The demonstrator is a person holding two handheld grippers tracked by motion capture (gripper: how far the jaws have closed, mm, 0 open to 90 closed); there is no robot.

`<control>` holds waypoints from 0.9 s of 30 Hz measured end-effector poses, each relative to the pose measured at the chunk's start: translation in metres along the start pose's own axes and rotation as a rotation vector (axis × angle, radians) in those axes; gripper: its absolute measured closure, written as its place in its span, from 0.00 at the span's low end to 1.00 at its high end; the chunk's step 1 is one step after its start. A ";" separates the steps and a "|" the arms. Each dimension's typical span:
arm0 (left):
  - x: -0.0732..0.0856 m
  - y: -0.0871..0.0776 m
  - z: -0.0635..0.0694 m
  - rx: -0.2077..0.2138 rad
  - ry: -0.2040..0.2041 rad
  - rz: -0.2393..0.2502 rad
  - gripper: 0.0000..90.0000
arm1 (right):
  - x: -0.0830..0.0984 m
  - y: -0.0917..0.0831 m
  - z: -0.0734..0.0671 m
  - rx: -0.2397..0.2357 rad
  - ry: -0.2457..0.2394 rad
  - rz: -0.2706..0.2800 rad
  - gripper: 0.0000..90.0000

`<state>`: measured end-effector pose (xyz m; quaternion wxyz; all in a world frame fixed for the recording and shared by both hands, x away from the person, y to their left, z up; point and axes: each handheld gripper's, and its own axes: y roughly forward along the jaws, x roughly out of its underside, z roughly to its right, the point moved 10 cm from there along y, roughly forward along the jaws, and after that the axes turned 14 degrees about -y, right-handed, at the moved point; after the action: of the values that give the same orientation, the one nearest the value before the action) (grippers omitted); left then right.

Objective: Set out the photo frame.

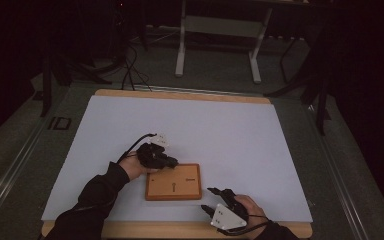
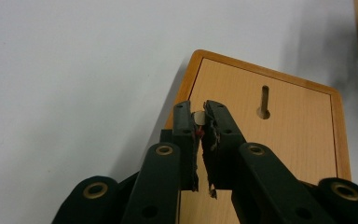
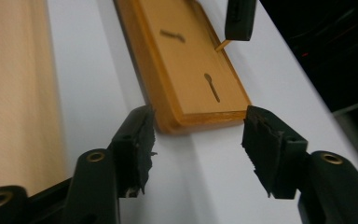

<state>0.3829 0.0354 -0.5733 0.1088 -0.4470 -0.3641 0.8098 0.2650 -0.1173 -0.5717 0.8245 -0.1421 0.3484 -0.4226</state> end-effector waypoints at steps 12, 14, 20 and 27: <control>-0.004 0.001 -0.004 0.042 -0.031 -0.007 0.93 | 0.001 0.026 -0.009 0.064 -0.322 -0.066 0.50; -0.004 0.001 -0.004 0.042 -0.030 -0.006 0.93 | 0.001 0.029 -0.010 0.065 -0.353 -0.070 0.55; -0.004 0.002 -0.004 0.044 -0.028 -0.010 0.93 | 0.000 0.036 -0.011 0.122 -0.452 -0.086 0.60; -0.004 0.002 -0.004 0.040 -0.025 -0.014 0.93 | 0.001 0.040 -0.012 0.156 -0.517 -0.109 0.64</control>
<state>0.3887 0.0340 -0.5730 0.1190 -0.4319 -0.3521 0.8218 0.2804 -0.0934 -0.6018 0.8705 -0.1998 0.0847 -0.4418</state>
